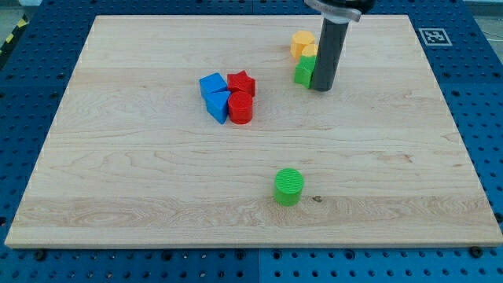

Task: Push the green circle below the green star

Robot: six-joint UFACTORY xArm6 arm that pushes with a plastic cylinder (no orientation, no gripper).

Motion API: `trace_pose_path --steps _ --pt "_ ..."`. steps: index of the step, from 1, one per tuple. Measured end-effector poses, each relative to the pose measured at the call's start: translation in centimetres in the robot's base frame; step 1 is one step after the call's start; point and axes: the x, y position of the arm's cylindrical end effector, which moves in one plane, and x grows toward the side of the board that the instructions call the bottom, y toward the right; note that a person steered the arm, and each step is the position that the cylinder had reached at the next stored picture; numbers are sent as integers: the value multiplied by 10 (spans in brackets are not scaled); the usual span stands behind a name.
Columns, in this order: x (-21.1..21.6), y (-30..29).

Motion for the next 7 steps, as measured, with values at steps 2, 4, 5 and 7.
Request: trace_pose_path --steps 2,4,5,7 --pt "92 26" --pt "136 -60" --pt "147 -110" --pt "233 -121"
